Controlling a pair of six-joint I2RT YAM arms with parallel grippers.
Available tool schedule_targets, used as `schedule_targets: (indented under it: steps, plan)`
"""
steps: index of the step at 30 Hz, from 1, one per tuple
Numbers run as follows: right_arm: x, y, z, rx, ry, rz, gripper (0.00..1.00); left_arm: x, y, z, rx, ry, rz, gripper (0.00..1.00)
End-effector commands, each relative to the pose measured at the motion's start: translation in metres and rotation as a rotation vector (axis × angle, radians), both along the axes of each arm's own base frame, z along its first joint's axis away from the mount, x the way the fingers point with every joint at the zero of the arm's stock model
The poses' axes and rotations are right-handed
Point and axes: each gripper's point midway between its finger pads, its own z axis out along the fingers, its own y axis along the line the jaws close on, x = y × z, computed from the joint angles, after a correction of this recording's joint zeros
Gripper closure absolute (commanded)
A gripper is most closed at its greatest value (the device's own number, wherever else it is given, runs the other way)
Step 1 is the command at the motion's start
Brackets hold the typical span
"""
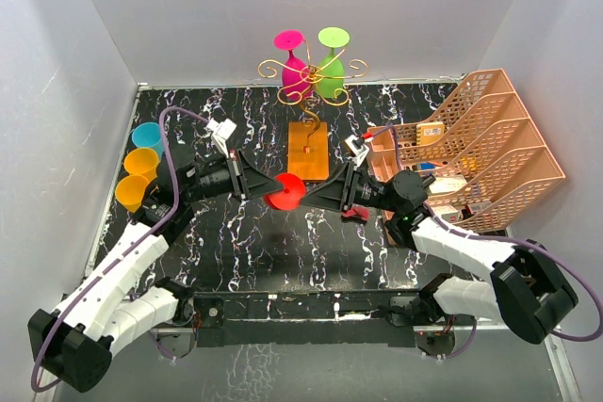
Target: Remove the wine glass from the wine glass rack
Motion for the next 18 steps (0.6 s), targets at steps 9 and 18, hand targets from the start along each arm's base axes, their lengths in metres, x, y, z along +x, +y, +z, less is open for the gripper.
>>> schedule_targets:
  steps: [9, 18]
  plan:
    - [0.007, 0.014, 0.008, 0.047, 0.03, 0.038, 0.79, -0.013, -0.011, 0.0, 0.016, -0.048, -0.05, 1.0]
    - [0.0, -0.005, 0.02, 0.119, -0.005, -0.046, 0.92, -0.006, -0.003, 0.006, 0.07, -0.067, 0.024, 0.39]
